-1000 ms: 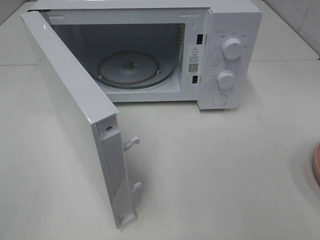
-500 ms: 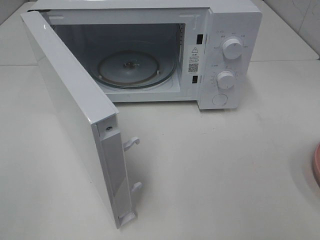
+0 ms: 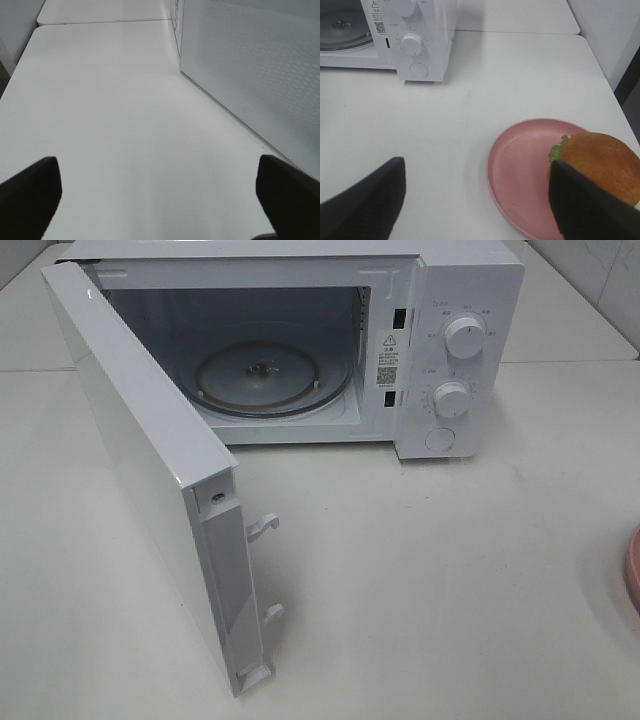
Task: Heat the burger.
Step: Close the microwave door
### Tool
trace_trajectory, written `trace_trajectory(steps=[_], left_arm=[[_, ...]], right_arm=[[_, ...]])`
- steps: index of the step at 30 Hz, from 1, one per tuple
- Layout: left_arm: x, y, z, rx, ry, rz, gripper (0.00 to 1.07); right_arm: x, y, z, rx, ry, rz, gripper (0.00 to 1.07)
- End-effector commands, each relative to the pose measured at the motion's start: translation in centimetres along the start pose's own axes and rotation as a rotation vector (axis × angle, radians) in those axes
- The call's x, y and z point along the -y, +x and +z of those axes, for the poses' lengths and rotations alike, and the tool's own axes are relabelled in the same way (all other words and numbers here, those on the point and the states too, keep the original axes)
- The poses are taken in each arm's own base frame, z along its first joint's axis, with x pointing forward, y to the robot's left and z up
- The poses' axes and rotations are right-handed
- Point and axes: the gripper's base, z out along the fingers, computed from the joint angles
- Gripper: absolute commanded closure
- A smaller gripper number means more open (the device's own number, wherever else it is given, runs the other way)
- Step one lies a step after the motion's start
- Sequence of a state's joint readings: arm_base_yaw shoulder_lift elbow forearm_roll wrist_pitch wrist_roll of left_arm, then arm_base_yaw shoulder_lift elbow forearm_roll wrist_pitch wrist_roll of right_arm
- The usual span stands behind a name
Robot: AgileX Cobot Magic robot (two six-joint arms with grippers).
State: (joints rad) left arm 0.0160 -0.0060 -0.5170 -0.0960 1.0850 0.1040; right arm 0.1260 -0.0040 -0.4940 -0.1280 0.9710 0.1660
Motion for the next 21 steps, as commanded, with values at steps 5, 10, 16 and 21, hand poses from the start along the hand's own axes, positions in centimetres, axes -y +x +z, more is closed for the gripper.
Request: trace_trajectory(steps=[5, 10, 16, 21], left_arm=[[0.03, -0.11, -0.04, 0.017, 0.000, -0.002, 0.09], [0.03, -0.11, -0.04, 0.017, 0.000, -0.002, 0.09], [0.15, -0.28, -0.16, 0.031, 0.013, -0.009, 0.09], [-0.02, -1.08, -0.65, 0.093, -0.007, -0.024, 0.10]], right_arm=[[0.05, 0.10, -0.40, 0.035, 0.003, 0.008, 0.32], [0.05, 0.10, -0.40, 0.035, 0.003, 0.008, 0.32], [0.05, 0.10, -0.40, 0.035, 0.003, 0.008, 0.32], [0.05, 0.10, -0.40, 0.035, 0.003, 0.008, 0.32]])
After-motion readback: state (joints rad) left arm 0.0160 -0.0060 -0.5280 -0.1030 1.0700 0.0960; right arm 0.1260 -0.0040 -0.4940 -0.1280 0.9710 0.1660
